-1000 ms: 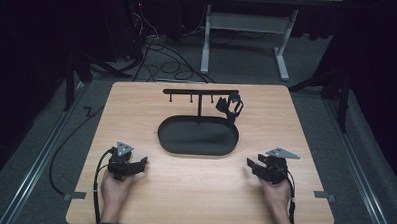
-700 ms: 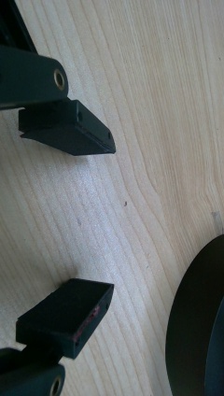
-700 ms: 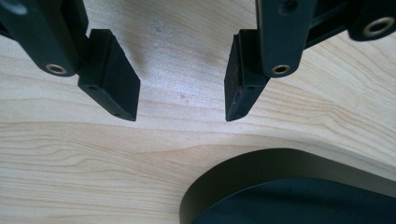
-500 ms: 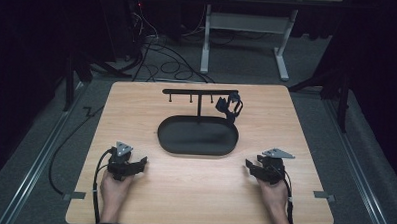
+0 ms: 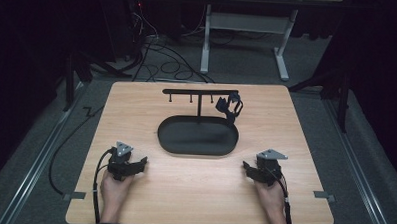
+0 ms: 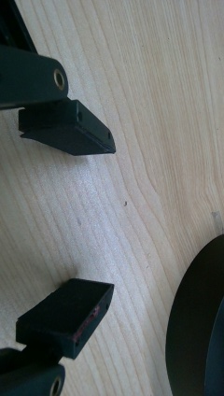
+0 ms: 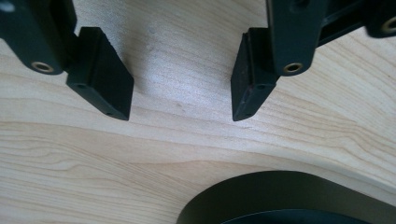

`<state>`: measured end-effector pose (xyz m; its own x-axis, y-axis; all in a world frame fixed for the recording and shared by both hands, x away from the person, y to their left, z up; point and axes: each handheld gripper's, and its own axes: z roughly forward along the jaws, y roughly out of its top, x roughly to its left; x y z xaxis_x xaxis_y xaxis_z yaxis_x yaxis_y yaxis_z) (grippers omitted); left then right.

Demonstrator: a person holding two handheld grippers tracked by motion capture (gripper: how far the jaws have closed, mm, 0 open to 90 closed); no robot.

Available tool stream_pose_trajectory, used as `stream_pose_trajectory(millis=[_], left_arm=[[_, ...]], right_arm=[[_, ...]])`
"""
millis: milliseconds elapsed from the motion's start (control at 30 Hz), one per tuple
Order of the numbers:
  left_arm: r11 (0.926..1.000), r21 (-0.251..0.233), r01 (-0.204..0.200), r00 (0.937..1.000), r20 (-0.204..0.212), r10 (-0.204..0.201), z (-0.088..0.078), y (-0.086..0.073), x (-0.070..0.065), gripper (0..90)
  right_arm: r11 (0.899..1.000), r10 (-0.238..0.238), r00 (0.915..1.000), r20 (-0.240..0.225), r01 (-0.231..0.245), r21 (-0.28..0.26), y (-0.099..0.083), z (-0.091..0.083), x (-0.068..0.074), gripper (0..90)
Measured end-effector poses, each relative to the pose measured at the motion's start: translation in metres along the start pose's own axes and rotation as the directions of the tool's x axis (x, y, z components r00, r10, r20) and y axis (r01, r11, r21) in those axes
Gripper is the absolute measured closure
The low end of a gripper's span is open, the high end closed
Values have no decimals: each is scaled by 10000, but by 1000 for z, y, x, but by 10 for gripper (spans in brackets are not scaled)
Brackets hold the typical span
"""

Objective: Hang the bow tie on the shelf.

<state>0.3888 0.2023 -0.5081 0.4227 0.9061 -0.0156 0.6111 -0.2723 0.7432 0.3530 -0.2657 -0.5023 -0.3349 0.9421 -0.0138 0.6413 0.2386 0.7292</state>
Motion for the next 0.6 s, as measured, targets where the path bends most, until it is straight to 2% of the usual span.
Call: stream_pose_trajectory(millis=[600], left_arm=[[10000, 12, 16, 10000, -4, -16, 0, 0, 0, 278]], right_arm=[[10000, -40, 10000, -56, 40, 18, 0, 0, 0, 381]])
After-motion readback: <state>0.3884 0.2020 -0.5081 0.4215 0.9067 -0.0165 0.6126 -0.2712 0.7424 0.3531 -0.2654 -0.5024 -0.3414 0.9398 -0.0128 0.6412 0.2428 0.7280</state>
